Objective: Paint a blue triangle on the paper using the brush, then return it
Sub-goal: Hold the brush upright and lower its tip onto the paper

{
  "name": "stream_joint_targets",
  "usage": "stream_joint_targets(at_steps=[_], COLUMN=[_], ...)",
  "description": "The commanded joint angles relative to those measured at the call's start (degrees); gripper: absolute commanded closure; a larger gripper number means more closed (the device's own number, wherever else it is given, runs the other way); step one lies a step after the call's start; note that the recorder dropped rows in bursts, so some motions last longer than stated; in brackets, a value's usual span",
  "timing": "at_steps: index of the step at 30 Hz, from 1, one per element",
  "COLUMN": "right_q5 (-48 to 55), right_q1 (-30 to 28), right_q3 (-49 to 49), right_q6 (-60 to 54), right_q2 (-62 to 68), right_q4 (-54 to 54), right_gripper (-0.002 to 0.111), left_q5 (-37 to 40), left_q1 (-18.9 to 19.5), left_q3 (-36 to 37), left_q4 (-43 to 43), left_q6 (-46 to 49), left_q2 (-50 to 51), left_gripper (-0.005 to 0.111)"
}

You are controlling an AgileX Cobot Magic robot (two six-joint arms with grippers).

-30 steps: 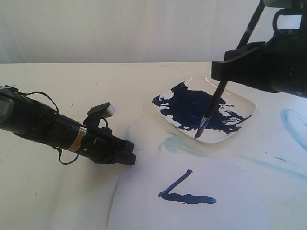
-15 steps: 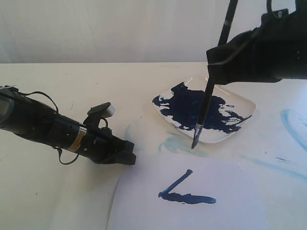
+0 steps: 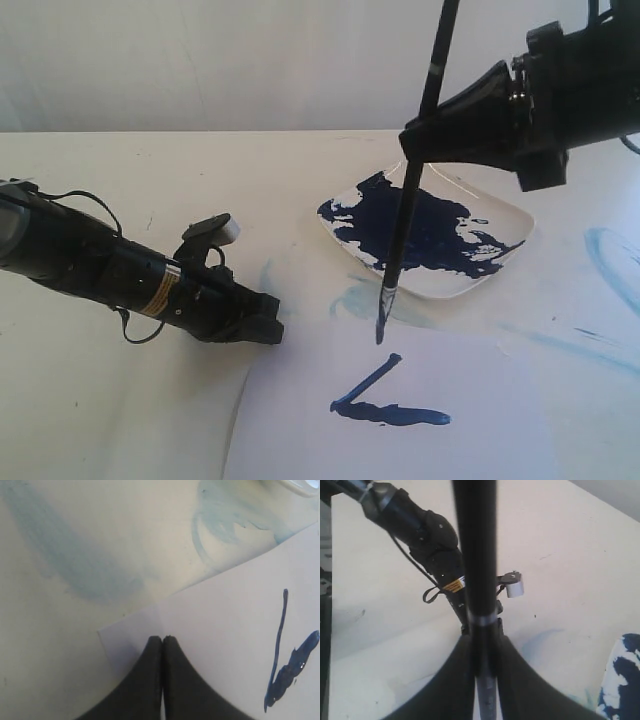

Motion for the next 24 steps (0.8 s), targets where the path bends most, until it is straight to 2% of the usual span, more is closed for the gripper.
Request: stream_joint_targets(at_steps=[1, 6, 9, 11, 15, 24], right_q5=[2.86, 2.86, 1.95, 2.24, 2.86, 2.86], right_q1=[-3.89, -3.98, -3.98, -3.98, -3.98, -3.97], right_q3=[-2.35, -2.35, -2.35, -2.35, -2.24, -1.71], right_q6=[-8.84, -9.39, -0.92, 0.74, -11.67, -14.80], right_q2=[3.54, 3.88, 3.88, 3.88, 4.85, 11.84], right_q4=[1.61, 1.80, 1.94, 1.94, 1.16, -1.53], right_gripper=[0.108, 0.108, 0.108, 0.108, 0.108, 0.108], left_q5=[0.99, 1.20, 1.08, 1.08, 1.19, 1.29], left_q1=[-0.26, -0.26, -0.26, -0.26, -0.26, -0.26], left_q3=[0.05, 0.05, 0.05, 0.05, 0.05, 0.05], left_q4=[0.92, 0.92, 0.92, 0.92, 0.92, 0.92], left_q6=[0.15, 0.15, 0.15, 0.15, 0.15, 0.92], left_q2=[0.07, 0.07, 0.07, 0.07, 0.07, 0.07], left_gripper=[0.107, 0.107, 0.107, 0.107, 0.107, 0.107])
